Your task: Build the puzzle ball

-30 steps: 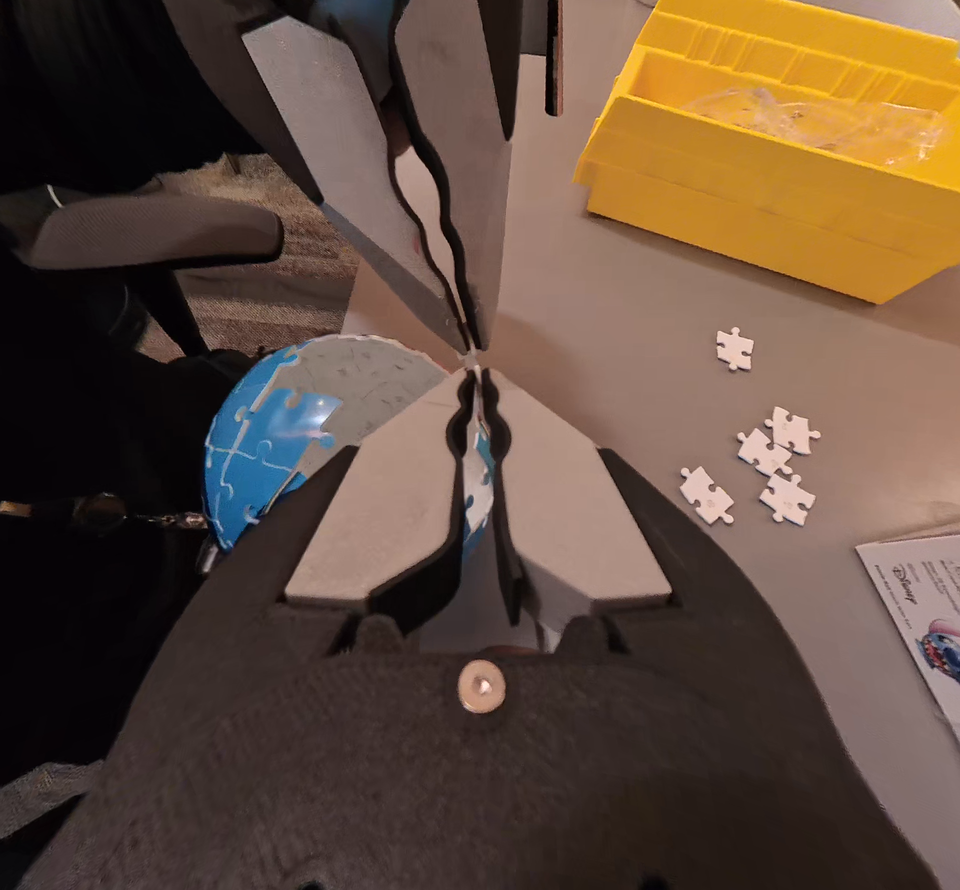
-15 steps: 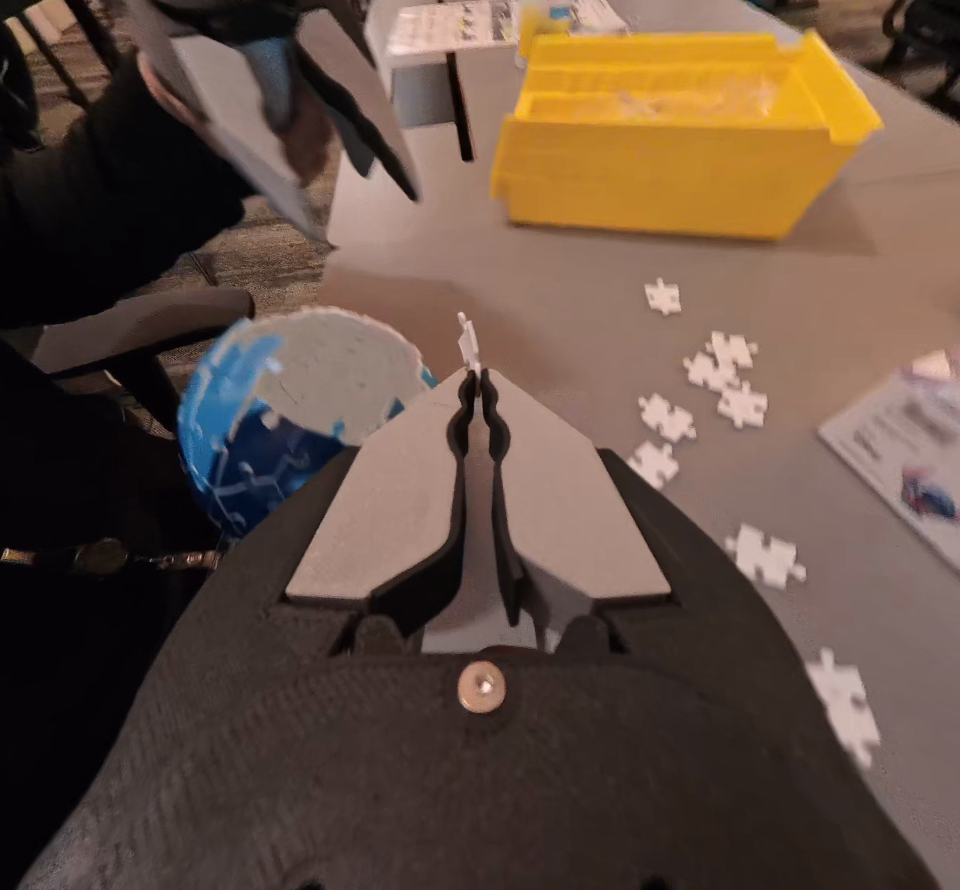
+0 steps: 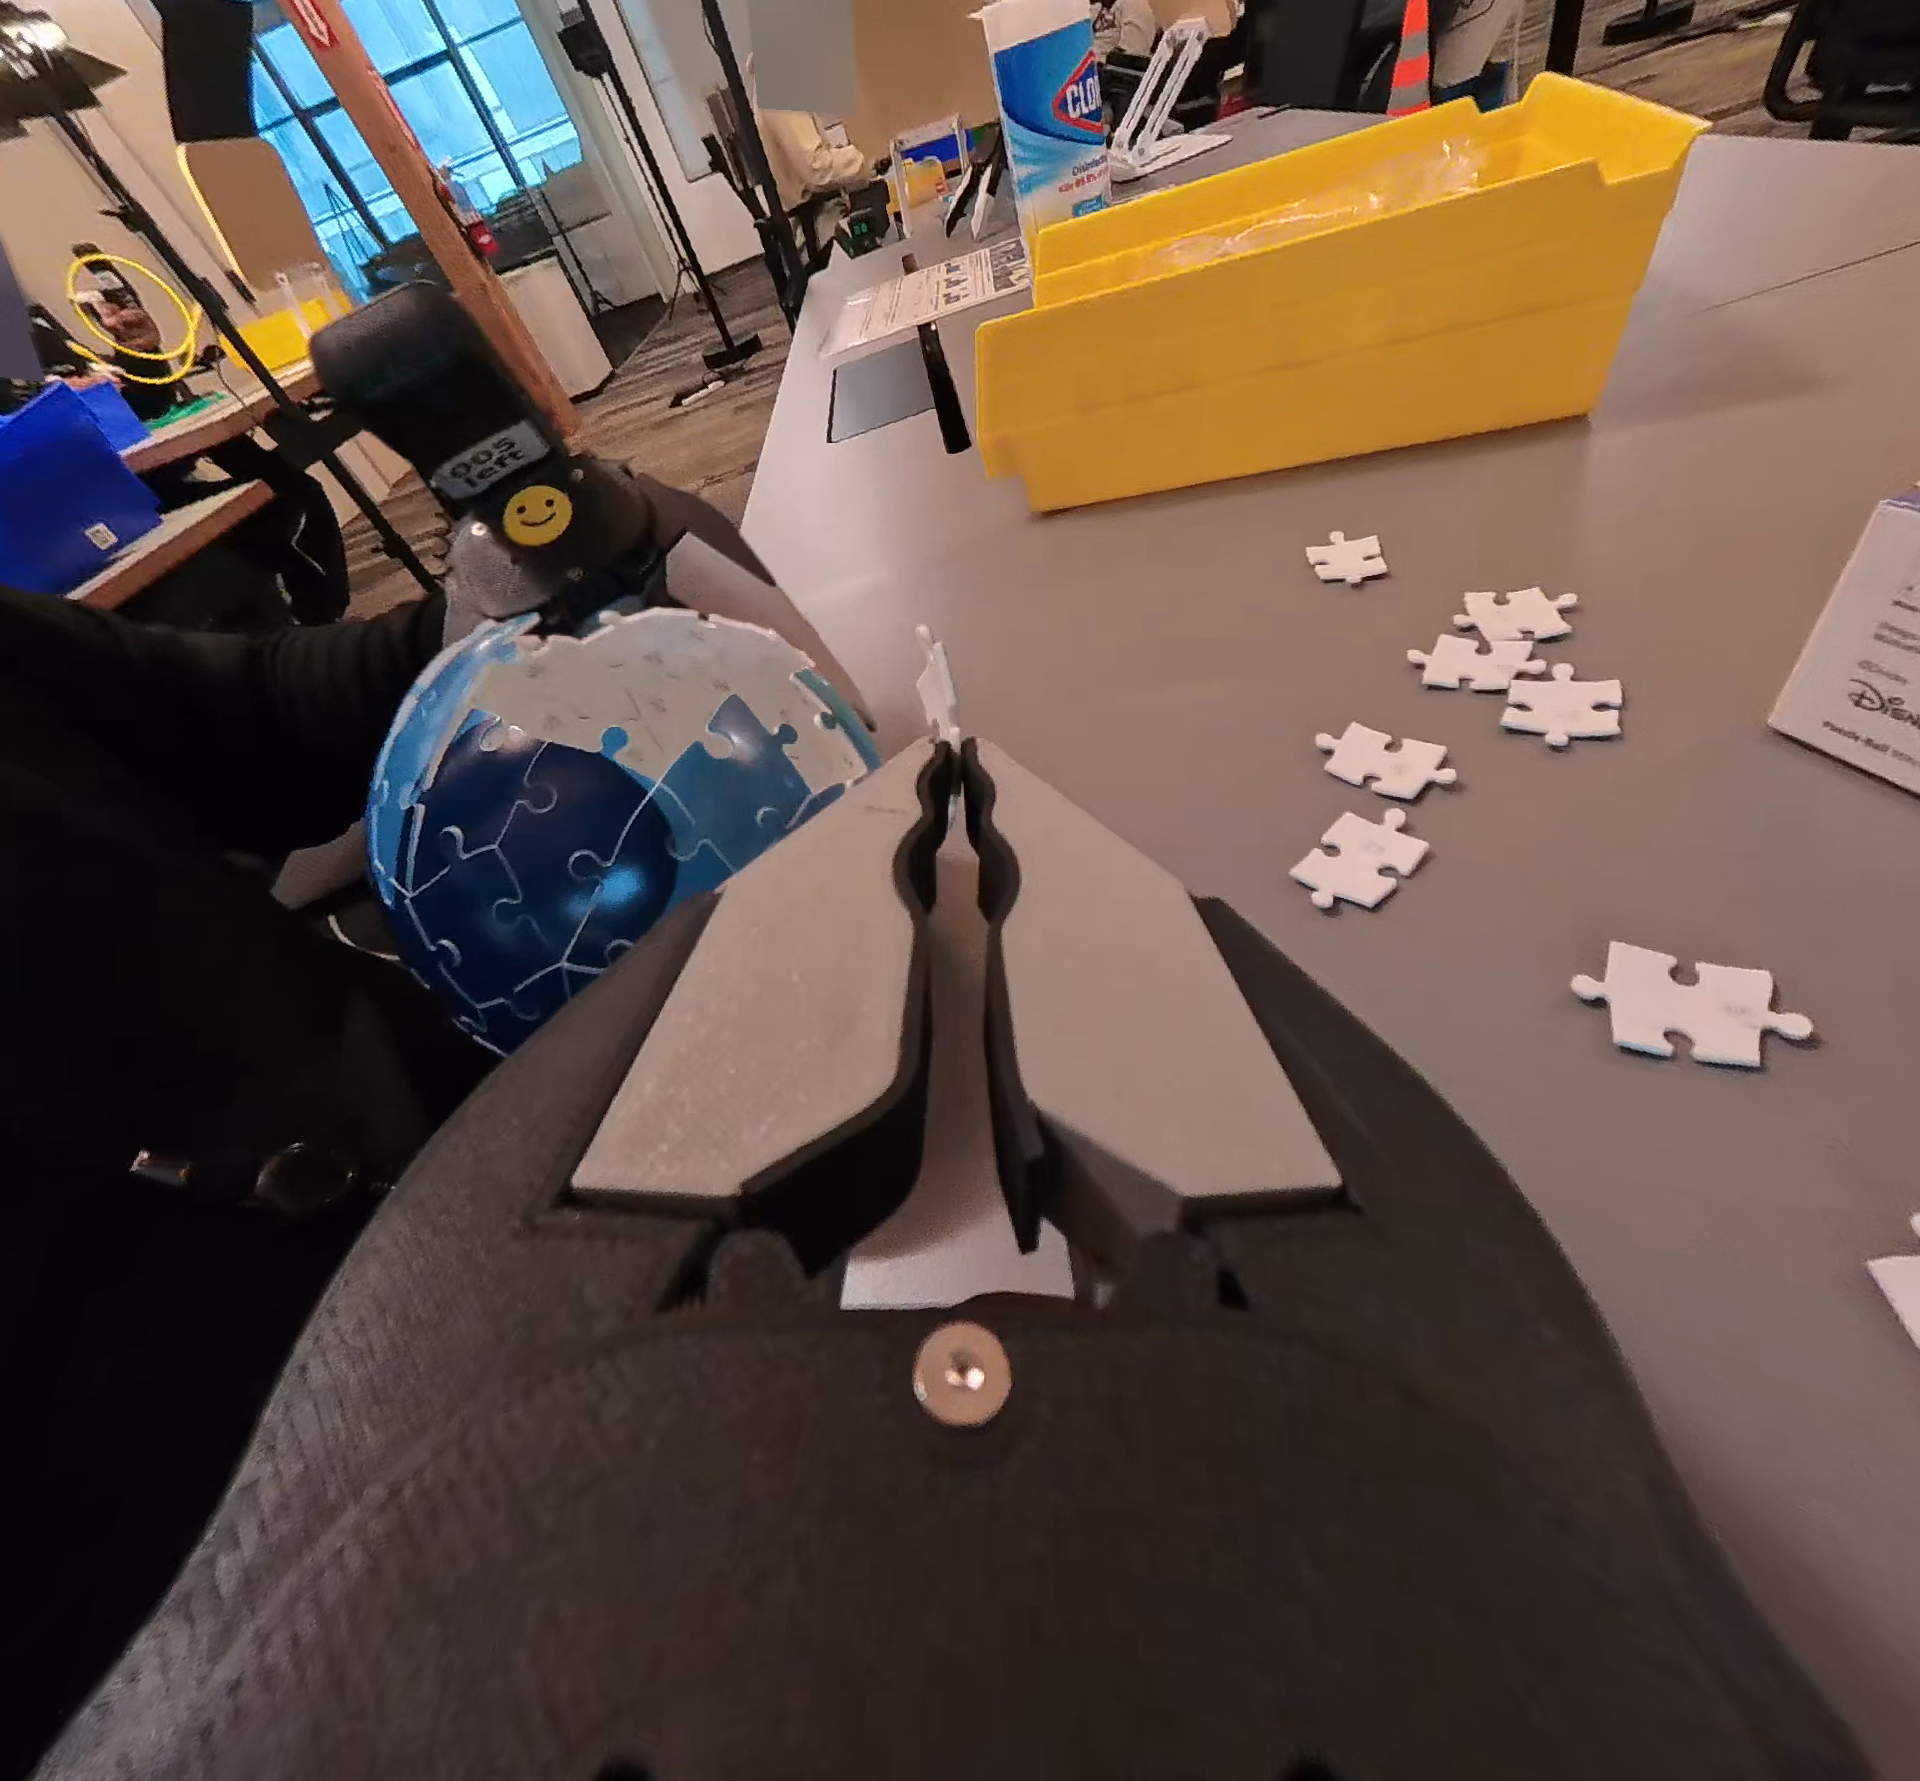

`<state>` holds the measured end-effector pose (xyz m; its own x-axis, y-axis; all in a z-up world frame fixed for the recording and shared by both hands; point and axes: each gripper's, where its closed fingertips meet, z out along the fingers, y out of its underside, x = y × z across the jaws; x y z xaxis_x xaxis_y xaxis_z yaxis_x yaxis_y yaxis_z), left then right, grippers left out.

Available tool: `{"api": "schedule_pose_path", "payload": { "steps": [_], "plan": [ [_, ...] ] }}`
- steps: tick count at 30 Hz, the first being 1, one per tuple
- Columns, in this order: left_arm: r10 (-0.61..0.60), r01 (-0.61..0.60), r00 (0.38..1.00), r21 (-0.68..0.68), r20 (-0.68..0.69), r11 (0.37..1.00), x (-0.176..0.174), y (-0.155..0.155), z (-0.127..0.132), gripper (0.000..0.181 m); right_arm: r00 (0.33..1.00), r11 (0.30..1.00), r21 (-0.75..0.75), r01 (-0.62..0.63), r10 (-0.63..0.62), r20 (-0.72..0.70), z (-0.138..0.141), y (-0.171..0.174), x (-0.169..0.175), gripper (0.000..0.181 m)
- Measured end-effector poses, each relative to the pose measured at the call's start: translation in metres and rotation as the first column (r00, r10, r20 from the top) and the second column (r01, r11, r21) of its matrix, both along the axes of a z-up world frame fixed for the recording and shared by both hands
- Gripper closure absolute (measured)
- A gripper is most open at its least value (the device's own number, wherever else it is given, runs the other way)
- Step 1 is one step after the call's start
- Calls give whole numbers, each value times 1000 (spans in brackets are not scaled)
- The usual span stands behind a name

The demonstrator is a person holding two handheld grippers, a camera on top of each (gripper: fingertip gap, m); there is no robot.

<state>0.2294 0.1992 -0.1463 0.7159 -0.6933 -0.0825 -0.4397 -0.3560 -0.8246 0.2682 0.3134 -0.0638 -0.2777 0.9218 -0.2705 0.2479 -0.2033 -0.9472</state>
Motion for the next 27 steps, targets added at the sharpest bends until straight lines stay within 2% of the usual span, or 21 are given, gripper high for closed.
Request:
{"api": "schedule_pose_path", "payload": {
  "steps": [3, 6, 10, 14, 18, 24, 27],
  "plan": [
    [16, -17, 1000, 55, 5, 998, 6, 2, 6, 69, 999, 998, 60, 24, -25, 26, -8, 7, 5, 181],
    [11, -11, 1000, 71, 5, 997, 9, 2, 8, 72, 992, 985, 160, 66, -82, 97, -27, 20, 14, 181],
    [-29, 27, 999, 74, 28, 997, 13, -1, 11, 83, 985, 990, 130, 50, -71, 159, -45, 20, 21, 181],
    [-44, 38, 993, 61, 107, 997, 11, -4, 21, 86, 978, 987, 155, 45, -75, 193, -52, 18, 21, 181],
    [-47, 36, 991, 93, 122, 995, 5, -6, 31, 89, 971, 981, 191, 27, -71, 226, -59, 15, 20, 181],
    [-95, 62, 968, 145, 234, 987, 6, -10, 62, 97, 980, 980, 191, 64, -97, 171, -48, 19, 20, 181],
    [-63, 48, 982, 91, 179, 995, -1, -12, 48, 82, 990, 984, 152, 91, -106, 95, -32, 20, 20, 181]
  ]
}}
